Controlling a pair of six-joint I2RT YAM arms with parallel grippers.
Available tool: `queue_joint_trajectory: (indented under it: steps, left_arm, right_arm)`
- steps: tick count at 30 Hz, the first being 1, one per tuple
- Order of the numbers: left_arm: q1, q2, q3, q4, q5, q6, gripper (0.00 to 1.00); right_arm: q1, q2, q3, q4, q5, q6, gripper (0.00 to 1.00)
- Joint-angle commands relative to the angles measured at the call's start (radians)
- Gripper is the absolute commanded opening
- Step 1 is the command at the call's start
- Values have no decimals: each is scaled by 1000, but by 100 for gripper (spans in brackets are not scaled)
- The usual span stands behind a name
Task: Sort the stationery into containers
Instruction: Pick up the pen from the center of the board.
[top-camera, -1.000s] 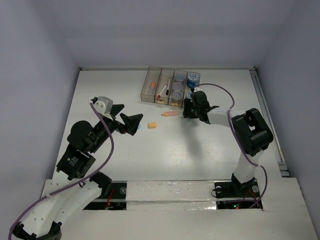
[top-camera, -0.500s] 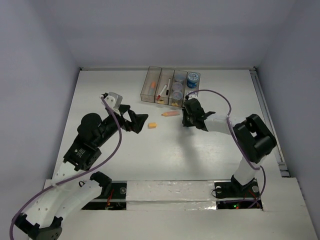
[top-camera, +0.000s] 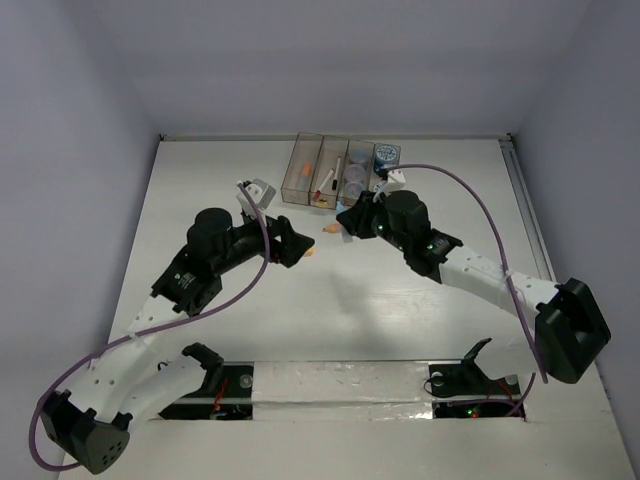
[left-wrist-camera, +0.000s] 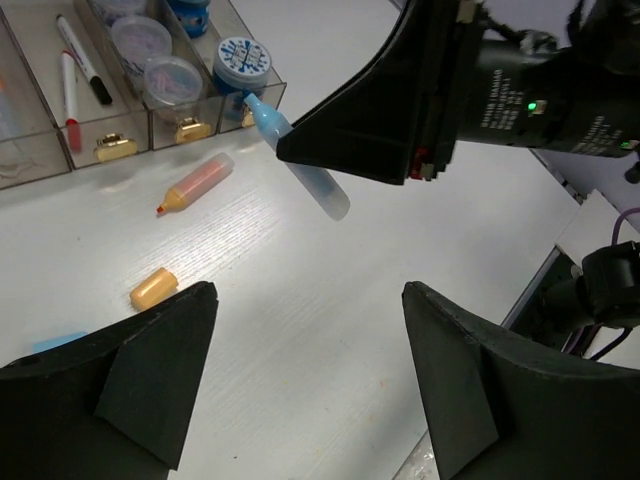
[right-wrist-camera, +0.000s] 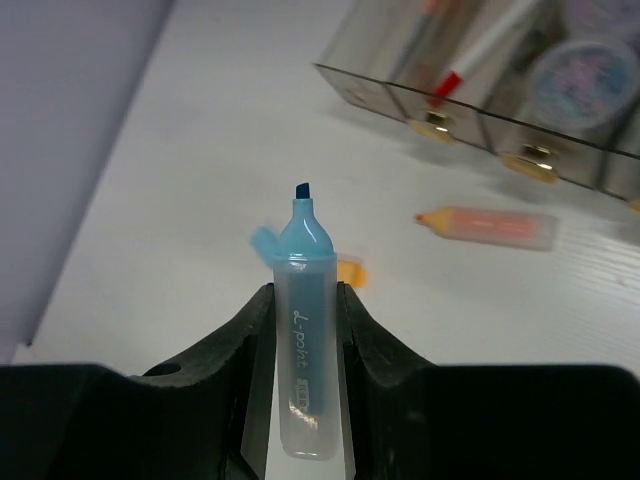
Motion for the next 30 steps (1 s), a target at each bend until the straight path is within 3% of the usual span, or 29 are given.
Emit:
queue_joint_trajectory:
  steps: [1,10,18,30]
  left_arm:
    - [3,30,2,56,46,-36,72]
    - [68,79,-8,79,46,-73,59]
    - [77,94,-12,114,80,-79,57]
    - [77,105,-19,131,101,-88,41]
  right_arm:
    - [65,-8,54,191,2,57,7]
    - [176,17,59,426,28,86,6]
    - [217,45,89,473,31,89,6]
    - [279,78,123,502,109,40,6]
